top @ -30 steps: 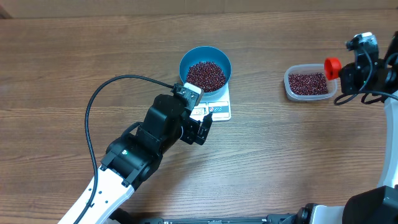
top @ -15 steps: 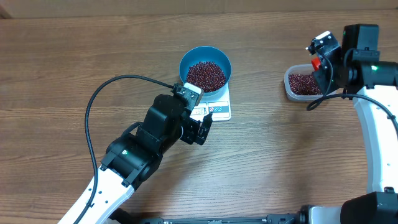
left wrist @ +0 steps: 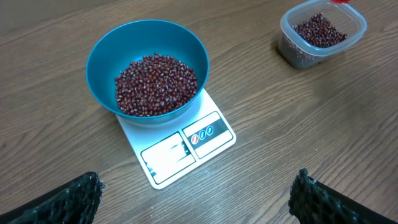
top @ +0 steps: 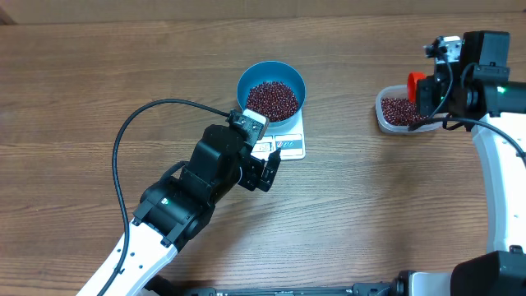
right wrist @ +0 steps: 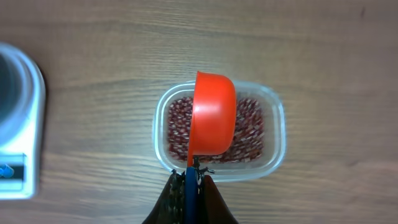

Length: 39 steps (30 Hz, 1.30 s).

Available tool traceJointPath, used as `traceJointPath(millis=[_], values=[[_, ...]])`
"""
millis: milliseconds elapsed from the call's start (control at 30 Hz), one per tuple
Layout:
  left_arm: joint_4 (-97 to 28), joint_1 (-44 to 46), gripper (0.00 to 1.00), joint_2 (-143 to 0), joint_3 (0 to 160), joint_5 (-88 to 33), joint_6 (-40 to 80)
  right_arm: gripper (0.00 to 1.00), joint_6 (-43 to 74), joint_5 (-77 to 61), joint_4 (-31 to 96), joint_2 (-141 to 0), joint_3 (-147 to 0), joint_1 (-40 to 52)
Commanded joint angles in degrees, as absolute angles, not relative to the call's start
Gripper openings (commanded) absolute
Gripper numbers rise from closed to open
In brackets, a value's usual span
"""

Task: Scoop item into bowl and weigh 150g on scale
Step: 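Lower the red scoop into the bean tub and release it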

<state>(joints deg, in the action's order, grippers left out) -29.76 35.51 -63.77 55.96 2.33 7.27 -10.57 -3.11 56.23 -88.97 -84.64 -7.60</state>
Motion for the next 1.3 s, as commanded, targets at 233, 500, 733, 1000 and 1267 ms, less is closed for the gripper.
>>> traceJointPath(millis=[233, 500, 733, 1000, 1267], values=[[-29.74, 35.27, 1.00, -63.64, 55.61, 1.85, 6.42, 0.03, 4.71, -5.23, 56.07, -95.18, -85.45, -8.86], [-29.76, 35.27, 0.99, -63.64, 55.61, 1.85, 6.39, 0.04, 4.69, -4.60, 55.46, -98.28, -85.45, -9.19], [-29.74, 35.27, 0.99, -63.64, 55.61, 1.89, 6.39, 0.07, 4.69, -4.62, 55.83, -99.53, -85.45, -9.74], [-29.74, 35.27, 0.99, -63.64, 55.61, 1.87, 6.39, 0.73, 4.60, -4.62, 55.88, -99.53, -85.45, -9.74], [-29.74, 35.27, 0.99, -63.64, 55.61, 1.87, 6.42, 0.76, 4.51, -4.62, 56.99, -99.53, -85.45, -9.74]])
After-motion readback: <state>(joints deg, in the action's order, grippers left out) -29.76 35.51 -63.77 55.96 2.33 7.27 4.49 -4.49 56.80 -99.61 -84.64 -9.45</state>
